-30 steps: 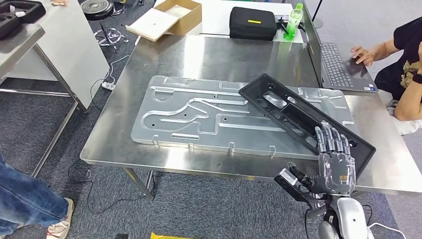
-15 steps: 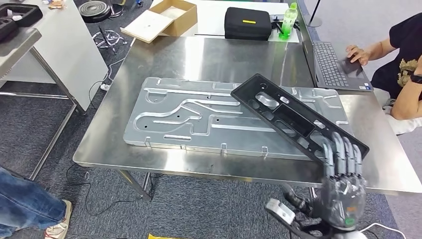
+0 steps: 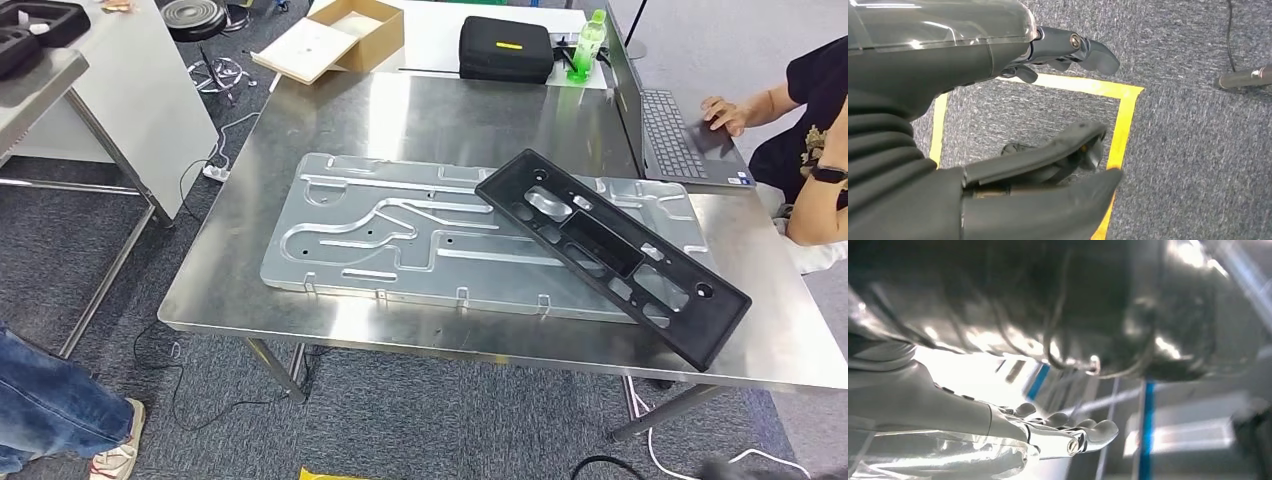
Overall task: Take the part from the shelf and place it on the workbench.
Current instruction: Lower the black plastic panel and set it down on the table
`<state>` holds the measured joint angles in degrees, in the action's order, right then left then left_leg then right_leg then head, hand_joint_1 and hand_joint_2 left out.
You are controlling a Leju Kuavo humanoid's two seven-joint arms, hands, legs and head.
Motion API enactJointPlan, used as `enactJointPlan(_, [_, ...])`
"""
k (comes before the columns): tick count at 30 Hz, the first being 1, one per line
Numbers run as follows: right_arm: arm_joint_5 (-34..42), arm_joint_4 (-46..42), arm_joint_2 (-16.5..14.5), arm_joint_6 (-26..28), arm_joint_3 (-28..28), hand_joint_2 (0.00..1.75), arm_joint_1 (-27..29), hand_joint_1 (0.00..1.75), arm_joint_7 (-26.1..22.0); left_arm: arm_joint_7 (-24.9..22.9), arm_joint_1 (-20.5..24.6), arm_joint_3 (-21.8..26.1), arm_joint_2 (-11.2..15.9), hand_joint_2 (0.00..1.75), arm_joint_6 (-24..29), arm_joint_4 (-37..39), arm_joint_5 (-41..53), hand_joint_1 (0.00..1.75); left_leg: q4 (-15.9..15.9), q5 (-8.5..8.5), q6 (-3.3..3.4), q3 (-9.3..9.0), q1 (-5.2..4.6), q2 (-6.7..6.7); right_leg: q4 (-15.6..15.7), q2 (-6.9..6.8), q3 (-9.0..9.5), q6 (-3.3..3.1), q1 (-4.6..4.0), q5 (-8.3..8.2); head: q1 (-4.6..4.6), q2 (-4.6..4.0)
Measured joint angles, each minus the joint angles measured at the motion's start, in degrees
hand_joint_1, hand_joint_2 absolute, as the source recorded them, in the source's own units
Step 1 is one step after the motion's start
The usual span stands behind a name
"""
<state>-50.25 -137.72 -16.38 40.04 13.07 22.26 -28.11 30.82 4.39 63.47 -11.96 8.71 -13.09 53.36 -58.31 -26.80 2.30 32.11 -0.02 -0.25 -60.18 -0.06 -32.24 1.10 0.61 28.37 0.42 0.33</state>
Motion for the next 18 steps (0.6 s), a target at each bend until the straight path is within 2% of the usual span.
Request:
enactJointPlan(2, [0.91, -1.65, -0.88, 0.02, 2.41, 0.00, 0.07, 0.00, 0.17, -0.03, 0.02, 0.19, -0.05, 0.00, 0.11, 0.00, -0.02, 0.00, -0.06, -0.12, -0.64, -0.03, -0.04, 0.00, 1.44, 0.11, 0.52, -0.42, -0.37, -0.10, -0.02, 0.00])
enactJointPlan(4, [1.15, -2.75, -1.55, 0.03, 3.84, 0.00, 0.11, 0.00, 0.22, -0.05, 0.08, 0.38, -0.07, 0.00, 0.16, 0.00, -0.08, 0.00, -0.26, -0.36, -1.29, -0.04, 0.05, 0.03, 1.90, 0.19, 0.68, -1.00, -0.24, -0.45, -0.01, 0.00])
enactJointPlan(5, [1.34, -3.14, -1.82, 0.03, 4.37, 0.00, 0.10, 0.00, 0.22, -0.05, 0.10, 0.48, -0.08, 0.00, 0.16, 0.00, -0.19, 0.00, -1.14, -1.08, -1.57, 0.28, 0.10, 0.04, 2.20, 0.16, 0.82, -1.33, -0.11, -0.66, -0.03, 0.00])
enactJointPlan(6, [1.64, -3.42, -2.06, 0.03, 4.89, 0.00, 0.08, 0.00, 0.22, -0.05, 0.12, 0.58, -0.08, 0.00, 0.16, 0.00, -0.29, 0.00, -3.10, -2.44, -1.81, 1.08, 0.14, 0.04, 2.49, 0.08, 0.94, -1.71, 0.02, -0.86, -0.04, 0.00])
enactJointPlan(9, [3.12, -3.67, -2.55, 0.03, 6.47, 0.00, -0.03, 0.00, 0.26, -0.05, 0.05, 0.89, -0.08, 0.00, 0.13, 0.00, -0.51, 0.00, -13.08, -7.69, -2.36, 5.38, 0.47, 0.05, 2.58, -0.16, 0.93, -2.22, -0.06, -0.94, -0.09, 0.00])
enactJointPlan(10, [3.63, -3.70, -2.64, 0.03, 7.04, 0.00, -0.10, 0.00, 0.28, -0.05, 0.01, 0.95, -0.08, 0.00, 0.12, 0.00, -0.54, 0.00, -14.99, -8.11, -2.50, 6.16, 0.59, 0.05, 2.54, -0.18, 0.94, -2.21, -0.09, -0.92, -0.09, 0.00])
enactJointPlan(11, [4.10, -3.73, -2.72, 0.03, 7.63, 0.00, -0.18, 0.00, 0.30, -0.05, 0.00, 0.98, -0.08, 0.00, 0.12, 0.00, -0.53, 0.00, -14.88, -7.42, -2.61, 5.98, 0.74, 0.06, 2.48, -0.17, 0.96, -2.18, -0.08, -0.89, -0.09, 0.00])
enactJointPlan(12, [4.50, -3.76, -2.80, 0.03, 8.21, 0.00, -0.25, 0.00, 0.30, -0.05, 0.01, 1.00, -0.08, 0.00, 0.12, 0.00, -0.51, 0.00, -12.71, -5.83, -2.68, 4.80, 0.90, 0.06, 2.38, -0.15, 1.00, -2.07, -0.05, -0.82, -0.09, 0.00])
enactJointPlan(14, [5.19, -3.84, -2.91, 0.03, 9.10, 0.00, -0.24, 0.00, -0.12, -0.07, 0.14, 1.06, -0.08, 0.00, 0.24, 0.00, 0.05, 0.00, -5.62, -2.48, -2.74, 1.19, 1.06, 0.06, 1.85, -0.08, 0.94, -1.59, -0.10, -0.50, -0.10, 0.00])
enactJointPlan(16, [5.69, -3.86, -2.96, 0.03, 9.56, 0.00, -0.03, 0.00, -1.30, 0.07, 0.35, 1.42, -0.09, 0.00, 0.39, 0.00, 1.32, 0.00, -1.45, -1.49, -2.27, -0.77, 0.93, -0.01, 1.23, -0.01, 0.64, -0.90, -0.22, -0.19, -0.08, 0.00])
enactJointPlan(18, [5.91, -3.77, -3.00, 0.03, 9.89, 0.00, 0.25, 0.00, -2.82, 0.36, 0.43, 1.98, -0.09, 0.00, 0.15, 0.00, 2.30, 0.00, -0.90, -1.60, -1.48, -0.79, 0.71, -0.08, 1.12, 0.01, 0.43, -0.26, -0.18, -0.22, -0.05, 0.00])
